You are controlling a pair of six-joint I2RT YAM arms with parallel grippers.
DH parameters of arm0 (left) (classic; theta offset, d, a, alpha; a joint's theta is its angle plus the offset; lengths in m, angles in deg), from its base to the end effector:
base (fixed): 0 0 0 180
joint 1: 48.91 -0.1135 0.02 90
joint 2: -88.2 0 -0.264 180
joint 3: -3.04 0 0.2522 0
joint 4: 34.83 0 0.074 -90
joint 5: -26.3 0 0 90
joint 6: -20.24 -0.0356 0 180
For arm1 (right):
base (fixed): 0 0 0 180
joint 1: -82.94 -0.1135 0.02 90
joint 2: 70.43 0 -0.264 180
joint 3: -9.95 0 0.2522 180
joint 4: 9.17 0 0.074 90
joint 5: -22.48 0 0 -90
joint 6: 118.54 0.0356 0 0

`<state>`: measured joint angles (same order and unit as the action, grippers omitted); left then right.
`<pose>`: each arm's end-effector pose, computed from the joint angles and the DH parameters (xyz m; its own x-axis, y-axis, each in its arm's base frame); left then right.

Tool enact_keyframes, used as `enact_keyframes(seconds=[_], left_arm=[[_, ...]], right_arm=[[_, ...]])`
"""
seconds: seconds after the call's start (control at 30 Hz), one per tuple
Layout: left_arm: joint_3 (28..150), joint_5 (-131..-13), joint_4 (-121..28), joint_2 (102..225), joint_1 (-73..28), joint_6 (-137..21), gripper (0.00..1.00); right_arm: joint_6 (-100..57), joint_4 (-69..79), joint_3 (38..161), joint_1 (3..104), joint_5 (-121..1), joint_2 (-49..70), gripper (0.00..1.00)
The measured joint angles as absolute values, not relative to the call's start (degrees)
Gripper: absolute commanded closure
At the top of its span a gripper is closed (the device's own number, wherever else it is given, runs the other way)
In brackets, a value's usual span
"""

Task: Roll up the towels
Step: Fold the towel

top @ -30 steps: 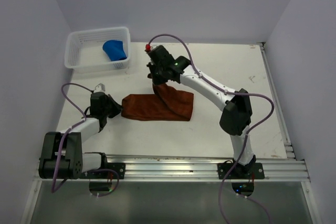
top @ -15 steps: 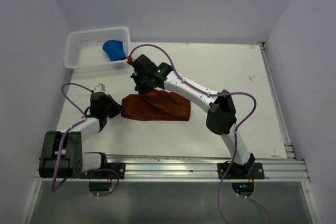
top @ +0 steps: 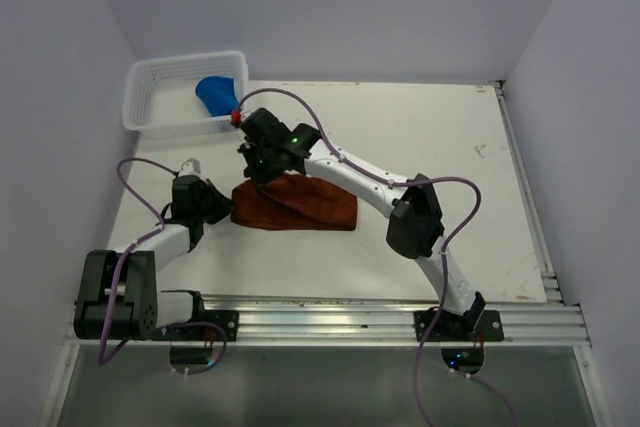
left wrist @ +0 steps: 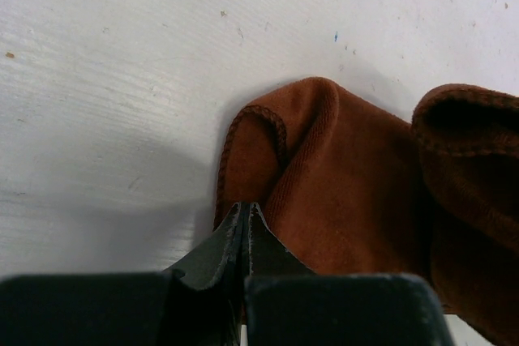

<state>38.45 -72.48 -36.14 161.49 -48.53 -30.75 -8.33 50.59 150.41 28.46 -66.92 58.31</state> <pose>0.2277 -0.0069 0.1425 -0.5696 -0.6183 -0.5415 -0.3007 0.7699 -0.5628 0.2933 0.4116 0.2891 -0.6880 -0.3692 -0.6248 -0.6183 0.7489 0.2383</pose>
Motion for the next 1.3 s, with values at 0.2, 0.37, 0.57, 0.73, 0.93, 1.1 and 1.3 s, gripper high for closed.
enact_keyframes(seconds=[0.2,0.37,0.57,0.73,0.93,1.1,1.3], left_arm=[[38.43,-72.5,-36.08,161.49,-48.53,-30.75,1.0],[38.43,-72.52,-35.92,161.49,-48.53,-30.75,1.0],[38.41,-72.54,-35.9,161.49,-48.53,-30.75,1.0],[38.3,-72.5,-35.97,161.32,-48.53,-30.75,1.0],[38.1,-70.95,-37.56,158.85,-48.49,-30.93,1.0],[38.56,-67.52,-40.47,154.98,-48.53,-30.91,0.73],[41.25,-66.6,-41.32,154.24,-48.53,-30.71,0.55]], right_arm=[[-7.35,49.63,150.19,26.12,-65.41,60.24,1.0],[-6.63,49.57,151.35,25.09,-64.67,64.24,1.0],[-5.6,49.22,152.02,24.96,-62.98,67.17,1.0],[-5.38,48.1,152.07,24.64,-59.12,67.23,0.6],[-4.53,44.41,142.78,24.94,-58.46,62.95,0.5],[-3.28,42.48,133.12,27.0,-57.5,55.1,0.5],[-0.95,38.64,120.75,35.5,-58.02,41.31,0.62]])
